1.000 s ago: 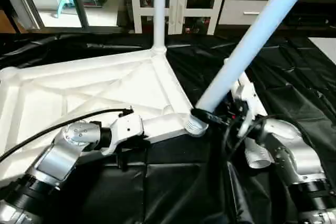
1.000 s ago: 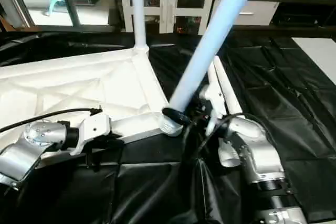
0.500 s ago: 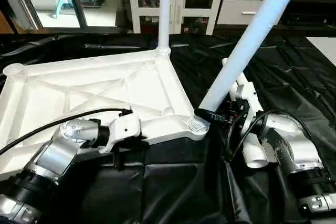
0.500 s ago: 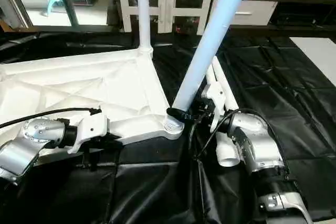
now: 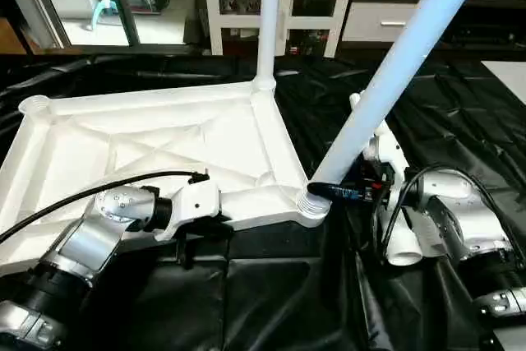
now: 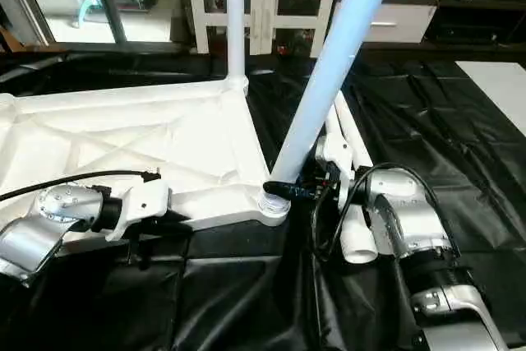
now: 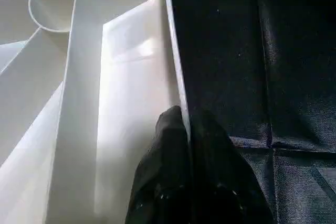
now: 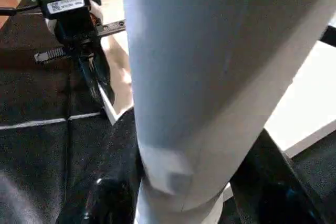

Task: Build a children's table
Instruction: Insert table leg to table base

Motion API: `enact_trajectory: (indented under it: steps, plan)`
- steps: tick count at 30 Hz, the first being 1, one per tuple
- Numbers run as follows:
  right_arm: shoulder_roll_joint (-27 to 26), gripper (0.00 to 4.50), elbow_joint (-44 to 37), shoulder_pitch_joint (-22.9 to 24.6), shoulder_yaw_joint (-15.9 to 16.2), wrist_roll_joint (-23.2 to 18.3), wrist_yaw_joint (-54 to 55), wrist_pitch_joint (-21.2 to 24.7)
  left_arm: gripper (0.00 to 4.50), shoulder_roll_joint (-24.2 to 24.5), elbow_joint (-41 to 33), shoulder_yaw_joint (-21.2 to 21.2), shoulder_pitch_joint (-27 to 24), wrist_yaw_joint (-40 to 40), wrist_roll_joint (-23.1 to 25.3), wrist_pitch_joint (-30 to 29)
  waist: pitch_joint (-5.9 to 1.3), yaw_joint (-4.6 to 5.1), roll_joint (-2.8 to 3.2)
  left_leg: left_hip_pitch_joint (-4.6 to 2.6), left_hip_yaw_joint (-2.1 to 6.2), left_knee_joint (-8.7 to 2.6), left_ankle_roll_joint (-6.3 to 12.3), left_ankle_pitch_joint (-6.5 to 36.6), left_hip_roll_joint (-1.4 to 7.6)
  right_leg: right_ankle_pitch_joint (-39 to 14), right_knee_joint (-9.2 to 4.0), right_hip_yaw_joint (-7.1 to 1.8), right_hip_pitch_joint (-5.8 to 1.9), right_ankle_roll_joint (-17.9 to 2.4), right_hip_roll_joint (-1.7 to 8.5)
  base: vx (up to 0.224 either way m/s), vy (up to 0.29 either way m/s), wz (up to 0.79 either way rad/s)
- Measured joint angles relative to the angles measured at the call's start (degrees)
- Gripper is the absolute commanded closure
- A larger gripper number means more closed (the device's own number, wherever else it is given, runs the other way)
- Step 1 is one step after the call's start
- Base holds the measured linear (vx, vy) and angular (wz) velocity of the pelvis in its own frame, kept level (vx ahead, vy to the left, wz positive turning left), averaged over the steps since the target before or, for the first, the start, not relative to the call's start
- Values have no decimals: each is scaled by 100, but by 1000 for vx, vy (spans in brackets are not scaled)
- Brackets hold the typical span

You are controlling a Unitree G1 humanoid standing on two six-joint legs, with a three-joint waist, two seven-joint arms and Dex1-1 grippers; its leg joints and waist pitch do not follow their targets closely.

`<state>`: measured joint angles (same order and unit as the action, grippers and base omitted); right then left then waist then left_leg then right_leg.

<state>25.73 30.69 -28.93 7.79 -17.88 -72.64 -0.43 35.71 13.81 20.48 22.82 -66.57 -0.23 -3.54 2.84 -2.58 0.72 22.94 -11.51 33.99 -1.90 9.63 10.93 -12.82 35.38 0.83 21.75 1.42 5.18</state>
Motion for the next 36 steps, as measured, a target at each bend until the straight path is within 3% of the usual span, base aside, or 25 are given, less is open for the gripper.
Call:
enact_trajectory:
  steps: [8,17,25,31,36]
  plan:
    - [-16,266,413,-185,137,48,-67,-145,450,-28,101,15,6,-4,9,0,-85,27,-29,-7,1,0,-1,1,2,-3,-2,3,-7,-5,-1,0,0,0]
    - [-197,266,770,-366,185,196,-2,-231,450,22,132,1,-25,-1,53,-60,-108,101,-64,-87,1,-18,-6,4,4,-12,-9,-6,-35,2,-7,0,0,0]
    - [-274,266,752,-308,182,202,147,-226,450,24,150,-18,-32,16,64,-148,-119,107,-81,-104,3,-51,-8,4,4,-13,-10,-6,-33,3,-13,0,0,0]
    - [-589,266,594,-197,49,291,1259,12,450,-270,180,-106,4,575,315,-485,-119,181,-73,-130,3,-87,-10,5,-1,-15,-12,-9,-37,8,-13,0,0,0]
    - [-1143,266,756,-404,-135,613,2814,171,450,-865,402,-186,305,1213,458,-1302,-123,269,-33,-148,3,-104,-15,7,-8,-36,-15,-13,-34,42,-11,0,0,0]
